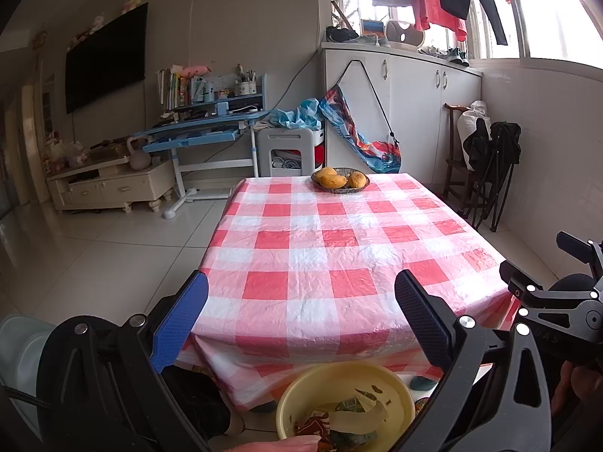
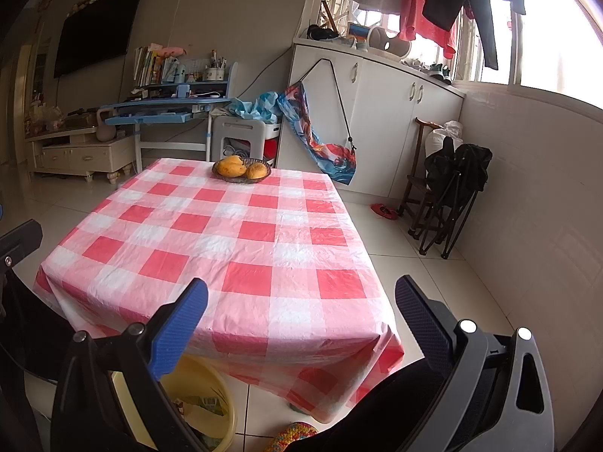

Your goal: Collect trash

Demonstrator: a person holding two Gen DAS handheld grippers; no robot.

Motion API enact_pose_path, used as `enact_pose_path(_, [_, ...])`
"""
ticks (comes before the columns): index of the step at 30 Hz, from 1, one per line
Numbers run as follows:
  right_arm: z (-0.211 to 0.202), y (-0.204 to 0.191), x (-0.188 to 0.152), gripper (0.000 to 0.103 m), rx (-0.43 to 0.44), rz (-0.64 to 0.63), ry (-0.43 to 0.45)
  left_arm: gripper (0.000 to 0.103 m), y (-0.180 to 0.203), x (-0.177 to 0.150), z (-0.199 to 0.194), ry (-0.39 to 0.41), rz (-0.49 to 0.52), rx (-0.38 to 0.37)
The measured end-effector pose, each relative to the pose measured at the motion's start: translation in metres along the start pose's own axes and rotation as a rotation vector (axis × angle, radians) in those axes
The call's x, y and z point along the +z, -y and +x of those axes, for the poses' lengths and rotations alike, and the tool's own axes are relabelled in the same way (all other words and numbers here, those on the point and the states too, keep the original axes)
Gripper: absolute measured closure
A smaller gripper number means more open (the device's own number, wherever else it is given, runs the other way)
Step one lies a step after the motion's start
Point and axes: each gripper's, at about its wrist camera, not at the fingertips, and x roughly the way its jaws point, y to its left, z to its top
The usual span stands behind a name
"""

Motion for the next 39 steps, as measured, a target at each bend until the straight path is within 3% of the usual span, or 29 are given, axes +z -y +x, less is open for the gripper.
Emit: enact_pose_path(39, [-0.0004,-0.0003,0.0,0.008,-0.001,-0.003,-0.005,0.007,0.0018,-0.005,0.0028,-0.005,-0.004,0.004])
